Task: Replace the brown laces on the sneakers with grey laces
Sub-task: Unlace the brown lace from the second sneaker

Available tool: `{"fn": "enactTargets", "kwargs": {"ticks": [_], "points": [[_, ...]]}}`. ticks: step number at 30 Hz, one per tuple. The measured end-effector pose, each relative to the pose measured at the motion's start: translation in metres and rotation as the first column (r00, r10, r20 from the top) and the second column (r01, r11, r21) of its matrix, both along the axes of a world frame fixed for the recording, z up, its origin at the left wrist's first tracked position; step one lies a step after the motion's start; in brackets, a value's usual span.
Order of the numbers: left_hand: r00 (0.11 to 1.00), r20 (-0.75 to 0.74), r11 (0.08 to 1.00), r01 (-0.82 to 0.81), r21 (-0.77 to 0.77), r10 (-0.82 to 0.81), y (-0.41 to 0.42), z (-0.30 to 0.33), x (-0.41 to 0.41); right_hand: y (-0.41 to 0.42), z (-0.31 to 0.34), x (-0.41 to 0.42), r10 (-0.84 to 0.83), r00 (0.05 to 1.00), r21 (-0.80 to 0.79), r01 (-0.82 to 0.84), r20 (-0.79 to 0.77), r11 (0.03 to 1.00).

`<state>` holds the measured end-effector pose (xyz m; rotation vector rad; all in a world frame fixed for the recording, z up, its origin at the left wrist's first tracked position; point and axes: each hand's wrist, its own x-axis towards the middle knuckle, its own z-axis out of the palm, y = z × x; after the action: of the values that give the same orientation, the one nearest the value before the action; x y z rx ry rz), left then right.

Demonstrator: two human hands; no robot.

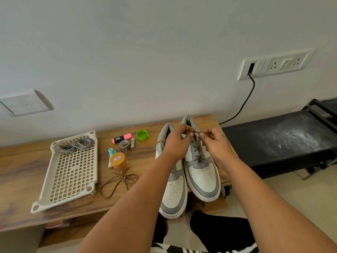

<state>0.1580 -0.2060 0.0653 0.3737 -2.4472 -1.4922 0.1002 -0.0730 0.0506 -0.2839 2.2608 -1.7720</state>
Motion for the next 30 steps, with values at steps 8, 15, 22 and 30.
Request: {"fn": "enactTargets", "kwargs": {"ticks": [8,15,22,30], "points": [[0.995,0.016,0.974,-0.100,0.205,0.099,-0.003,0.007,0.000,0.001,0.011,0.000,-0.152,0.982,-0.205,0.172,0.111,0.964],[0.985,0.036,0.695,-0.145,0.704,0.170,-0.013,0.027,0.008,0.009,0.031,0.004,-0.097,0.923,-0.481,0.281,0.372,0.830],[0.993,0.066,0.983,0.089,0.163,-0.100,-0.005,0.022,0.015,0.012,0.051,0.015,-0.124,0.987,-0.382,0.156,0.107,0.911],[0.966,0.249,0.913,0.158,-0.375,-0.065,0.004,0.008,0.014,0.036,0.047,0.008,-0.202,0.976,-0.064,0.207,0.084,0.976]]}}
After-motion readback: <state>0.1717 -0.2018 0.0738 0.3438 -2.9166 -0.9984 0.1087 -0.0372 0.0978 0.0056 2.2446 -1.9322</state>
